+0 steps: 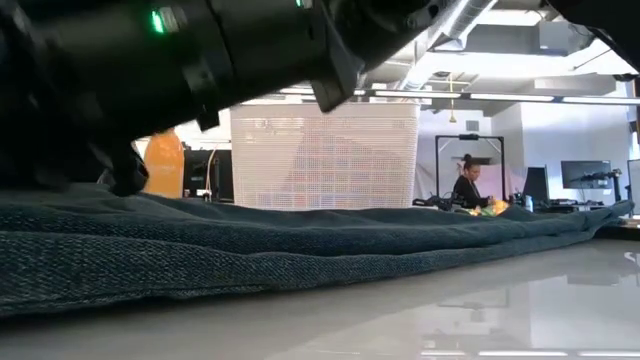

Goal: Fold laundry
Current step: Fold the blue long pants

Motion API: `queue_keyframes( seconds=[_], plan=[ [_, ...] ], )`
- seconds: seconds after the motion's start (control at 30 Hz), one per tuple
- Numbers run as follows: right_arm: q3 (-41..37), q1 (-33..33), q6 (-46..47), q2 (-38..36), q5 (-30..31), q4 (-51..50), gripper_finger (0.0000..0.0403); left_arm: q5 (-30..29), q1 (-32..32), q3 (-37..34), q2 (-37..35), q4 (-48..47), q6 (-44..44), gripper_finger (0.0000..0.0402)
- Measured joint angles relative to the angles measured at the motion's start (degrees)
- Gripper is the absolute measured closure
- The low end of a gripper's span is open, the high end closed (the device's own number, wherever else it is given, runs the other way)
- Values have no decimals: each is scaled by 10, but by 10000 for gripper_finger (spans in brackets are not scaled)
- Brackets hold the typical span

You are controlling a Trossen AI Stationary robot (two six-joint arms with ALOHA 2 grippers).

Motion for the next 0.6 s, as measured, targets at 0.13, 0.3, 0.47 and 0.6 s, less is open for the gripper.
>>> queue_keyframes(
  seconds=[0.13, 0.3, 0.47, 0.6],
  plan=[
    [-1, 2, 49, -3, 0, -59, 385, 11, 33, 1, 0, -9, 38, 402],
    [-1, 6, 63, -23, -2, -118, 385, -19, 95, 1, 0, -25, 95, 401],
    [-2, 7, 34, -45, -1, -165, 385, -55, 164, 0, -40, -81, 120, 401],
    [-2, 7, 37, -47, -1, -178, 385, -43, 175, 0, -125, -96, 150, 402]
  ],
)
